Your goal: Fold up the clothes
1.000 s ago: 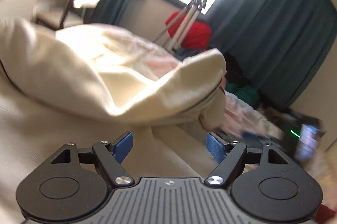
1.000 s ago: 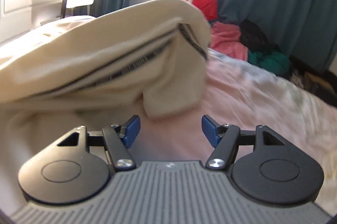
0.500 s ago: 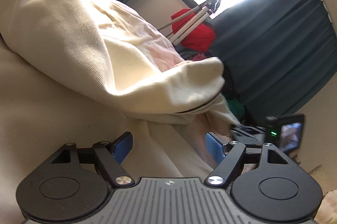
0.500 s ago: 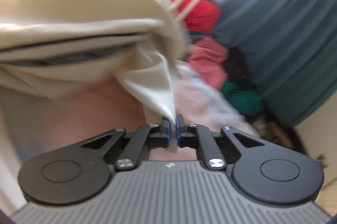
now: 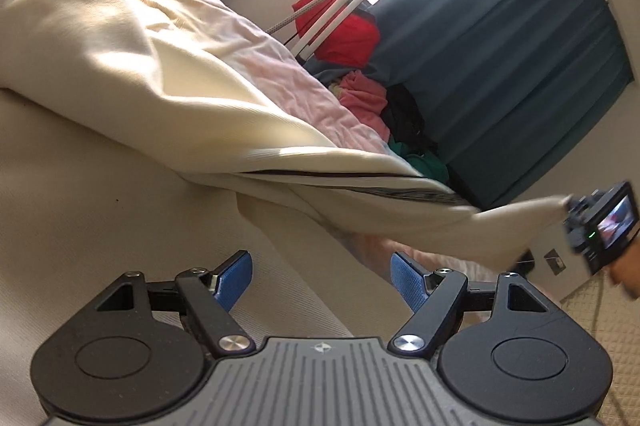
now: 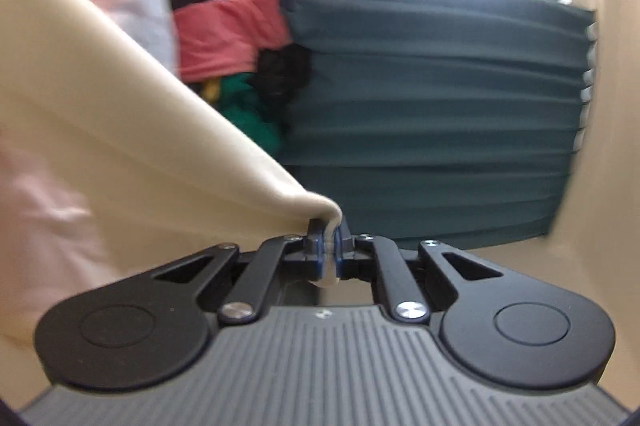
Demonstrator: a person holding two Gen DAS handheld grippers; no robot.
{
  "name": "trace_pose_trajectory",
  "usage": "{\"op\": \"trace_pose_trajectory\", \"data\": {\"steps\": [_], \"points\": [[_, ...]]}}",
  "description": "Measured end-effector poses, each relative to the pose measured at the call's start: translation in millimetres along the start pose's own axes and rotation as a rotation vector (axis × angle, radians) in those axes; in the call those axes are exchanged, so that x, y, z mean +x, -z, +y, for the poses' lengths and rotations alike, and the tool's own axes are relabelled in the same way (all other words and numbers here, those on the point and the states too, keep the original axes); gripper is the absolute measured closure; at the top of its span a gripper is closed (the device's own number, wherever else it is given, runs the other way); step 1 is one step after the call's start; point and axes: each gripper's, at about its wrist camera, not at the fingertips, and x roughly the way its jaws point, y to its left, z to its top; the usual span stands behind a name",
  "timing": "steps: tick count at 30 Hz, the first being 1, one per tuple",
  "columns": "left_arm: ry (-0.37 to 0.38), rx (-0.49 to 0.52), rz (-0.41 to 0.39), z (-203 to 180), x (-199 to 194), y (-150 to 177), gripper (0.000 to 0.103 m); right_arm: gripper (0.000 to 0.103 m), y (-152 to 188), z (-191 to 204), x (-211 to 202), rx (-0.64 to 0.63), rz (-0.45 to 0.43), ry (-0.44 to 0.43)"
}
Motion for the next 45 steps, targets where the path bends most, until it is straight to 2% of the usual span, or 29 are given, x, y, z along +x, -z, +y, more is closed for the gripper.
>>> {"op": "trace_pose_trajectory", "data": {"steps": [1, 5, 7, 11, 13, 15, 20, 22, 25, 26, 27, 30, 35, 36, 41, 42, 45], "points": [[-0.003, 0.000, 0.003, 1, 1, 0, 0.025, 0.095, 2, -14, 6, 0.016, 0.001, 0.039], [-0.008, 0.012, 0.017, 0, 6, 0, 0.026, 0.094, 30, -23, 12, 0.134, 0.021, 0.224], [-0.013, 0.023, 0.023, 0, 8, 1, 0.025, 0.094, 51, 10, 12, 0.154, 0.063, 0.183], [-0.023, 0.052, 0.030, -2, 10, 5, 0.025, 0.094, 104, 117, -6, 0.104, 0.147, -0.044], [-0.031, 0.076, 0.030, -4, 10, 7, 0.025, 0.094, 131, 164, -28, 0.085, 0.192, -0.148], [-0.043, 0.098, 0.030, -7, 11, 9, 0.025, 0.093, 150, 195, -41, 0.097, 0.224, -0.211], [-0.075, 0.157, 0.029, -19, 19, 10, 0.025, 0.089, 166, 183, -56, 0.293, 0.249, -0.246], [-0.087, 0.182, 0.028, -23, 20, 11, 0.025, 0.076, 169, 165, -56, 0.414, 0.314, -0.348], [-0.102, 0.230, 0.024, -29, 21, 14, 0.025, 0.051, 179, 129, -75, 0.685, 0.350, -0.460], [-0.108, 0.248, 0.023, -31, 20, 16, 0.025, 0.037, 180, 117, -85, 0.779, 0.351, -0.491], [-0.109, 0.266, 0.023, -33, 18, 18, 0.025, 0.031, 181, 106, -94, 0.873, 0.352, -0.520], [-0.106, 0.320, 0.026, -40, 13, 24, 0.025, 0.031, 173, 75, -130, 1.210, 0.367, -0.594], [-0.094, 0.414, 0.028, -54, 3, 33, 0.025, 0.031, 144, 43, -175, 1.633, 0.455, -0.836], [-0.089, 0.431, 0.031, -57, 2, 35, 0.025, 0.031, 143, 36, -192, 1.699, 0.426, -0.852], [-0.106, 0.495, 0.042, -67, 1, 44, 0.023, 0.031, 137, 53, -240, 1.838, 0.420, -0.778], [-0.108, 0.507, 0.047, -69, 3, 45, 0.023, 0.031, 136, 59, -249, 1.834, 0.437, -0.758], [-0.107, 0.570, 0.065, -79, 16, 40, 0.023, 0.031, 125, 73, -243, 1.714, 0.487, -0.733]]}}
